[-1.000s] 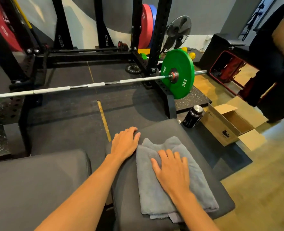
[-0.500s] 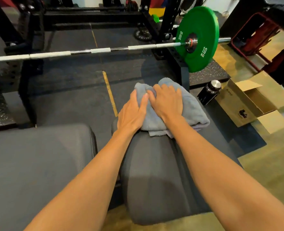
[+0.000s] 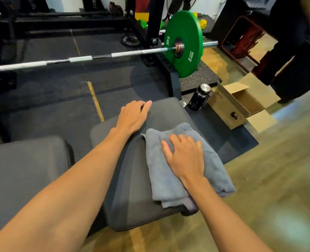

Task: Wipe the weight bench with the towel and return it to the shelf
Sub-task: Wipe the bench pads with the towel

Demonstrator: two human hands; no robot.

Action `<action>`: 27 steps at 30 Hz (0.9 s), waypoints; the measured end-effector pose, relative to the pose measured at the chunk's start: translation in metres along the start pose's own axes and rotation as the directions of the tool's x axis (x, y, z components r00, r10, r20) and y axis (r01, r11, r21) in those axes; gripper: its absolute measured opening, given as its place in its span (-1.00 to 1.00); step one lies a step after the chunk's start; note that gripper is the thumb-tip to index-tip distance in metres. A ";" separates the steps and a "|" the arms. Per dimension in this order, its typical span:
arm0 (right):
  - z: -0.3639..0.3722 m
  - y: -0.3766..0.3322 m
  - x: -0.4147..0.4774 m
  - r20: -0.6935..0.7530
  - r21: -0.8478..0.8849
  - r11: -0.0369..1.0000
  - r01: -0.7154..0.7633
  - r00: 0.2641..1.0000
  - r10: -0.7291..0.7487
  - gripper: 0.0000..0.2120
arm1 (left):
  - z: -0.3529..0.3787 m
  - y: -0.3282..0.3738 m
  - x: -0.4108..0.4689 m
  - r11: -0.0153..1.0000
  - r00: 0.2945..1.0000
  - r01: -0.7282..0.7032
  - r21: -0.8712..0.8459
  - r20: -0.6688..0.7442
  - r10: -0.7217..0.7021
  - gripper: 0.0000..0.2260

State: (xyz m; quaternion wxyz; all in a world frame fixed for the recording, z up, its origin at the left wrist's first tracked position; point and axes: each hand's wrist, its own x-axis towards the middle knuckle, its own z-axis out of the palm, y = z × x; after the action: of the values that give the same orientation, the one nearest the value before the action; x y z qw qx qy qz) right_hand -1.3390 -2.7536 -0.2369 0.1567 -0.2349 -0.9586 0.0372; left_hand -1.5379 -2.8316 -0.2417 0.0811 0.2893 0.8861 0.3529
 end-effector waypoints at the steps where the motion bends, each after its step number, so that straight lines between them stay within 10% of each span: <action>1: 0.009 0.002 0.023 -0.010 -0.011 1.000 -0.011 1.000 0.010 -0.74 | 0.005 -0.001 0.003 1.000 0.999 0.000 -0.027 -0.039 -0.001 -0.51; 9: 0.053 0.007 0.169 -0.017 0.042 0.999 0.000 1.000 0.001 -0.68 | 0.014 -0.012 0.009 0.999 0.993 -0.046 0.003 -0.108 0.046 -0.59; 21: -0.025 0.071 -0.032 0.056 0.076 0.997 0.004 0.998 -0.008 -0.73 | 0.007 -0.001 -0.002 0.998 0.998 0.059 0.012 -0.021 -0.059 -0.57; 27: 0.012 0.051 0.043 0.007 0.033 0.999 0.044 0.999 -0.044 -0.73 | 0.015 -0.010 0.003 0.999 0.994 0.040 -0.030 -0.098 -0.043 -0.61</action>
State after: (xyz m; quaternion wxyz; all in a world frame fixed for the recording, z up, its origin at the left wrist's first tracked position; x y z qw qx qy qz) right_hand -1.3561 -2.6884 -0.2431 0.1575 -0.2110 -0.9634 0.0503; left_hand -1.5395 -2.8269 -0.2597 0.0485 0.2520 0.8898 0.3774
